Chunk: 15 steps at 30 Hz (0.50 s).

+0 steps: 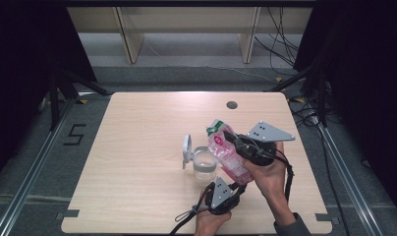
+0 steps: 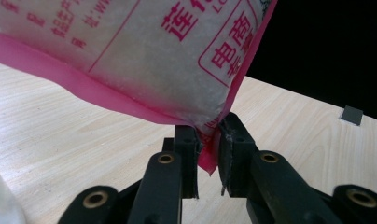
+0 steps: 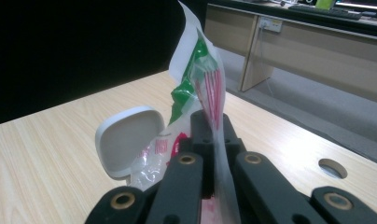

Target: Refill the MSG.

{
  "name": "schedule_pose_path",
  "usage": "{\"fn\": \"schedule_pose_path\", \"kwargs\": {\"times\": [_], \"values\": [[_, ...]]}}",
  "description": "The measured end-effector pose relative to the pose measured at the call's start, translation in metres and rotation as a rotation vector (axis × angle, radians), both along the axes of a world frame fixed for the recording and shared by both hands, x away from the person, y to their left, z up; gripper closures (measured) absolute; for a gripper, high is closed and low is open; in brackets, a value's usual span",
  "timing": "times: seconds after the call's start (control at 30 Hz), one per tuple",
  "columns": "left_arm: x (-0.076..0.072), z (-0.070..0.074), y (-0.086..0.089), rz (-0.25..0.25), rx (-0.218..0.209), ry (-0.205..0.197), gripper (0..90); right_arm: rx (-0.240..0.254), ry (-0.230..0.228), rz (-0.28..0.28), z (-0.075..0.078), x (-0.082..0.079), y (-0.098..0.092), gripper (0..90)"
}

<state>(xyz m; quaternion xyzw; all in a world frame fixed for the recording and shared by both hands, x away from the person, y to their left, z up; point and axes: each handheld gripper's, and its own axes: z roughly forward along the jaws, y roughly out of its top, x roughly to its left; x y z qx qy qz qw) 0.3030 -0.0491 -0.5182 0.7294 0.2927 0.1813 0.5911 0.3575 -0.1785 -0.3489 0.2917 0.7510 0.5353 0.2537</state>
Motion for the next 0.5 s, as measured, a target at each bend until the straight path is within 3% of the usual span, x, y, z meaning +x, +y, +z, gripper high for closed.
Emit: {"fn": "schedule_pose_path", "kwargs": {"times": [0.1,0.3,0.4,0.43,0.5], "values": [[0.001,-0.001,0.0,-0.004,-0.01,0.002,78.4,-0.005,0.022,0.007,0.0,0.001,0.003,90.0],[0.001,0.0,0.002,0.001,-0.021,0.008,78.4,-0.02,0.019,0.01,0.0,0.003,0.009,90.0],[0.0,0.001,0.0,0.002,-0.055,0.006,78.3,-0.009,0.003,0.029,0.0,0.005,0.012,90.0],[0.001,0.002,0.003,0.008,-0.026,0.005,78.3,-0.024,-0.001,0.01,0.001,0.004,0.011,90.0],[-0.001,0.004,0.002,0.012,-0.055,0.013,78.3,-0.015,0.005,0.022,0.002,0.004,0.013,90.0]]}}
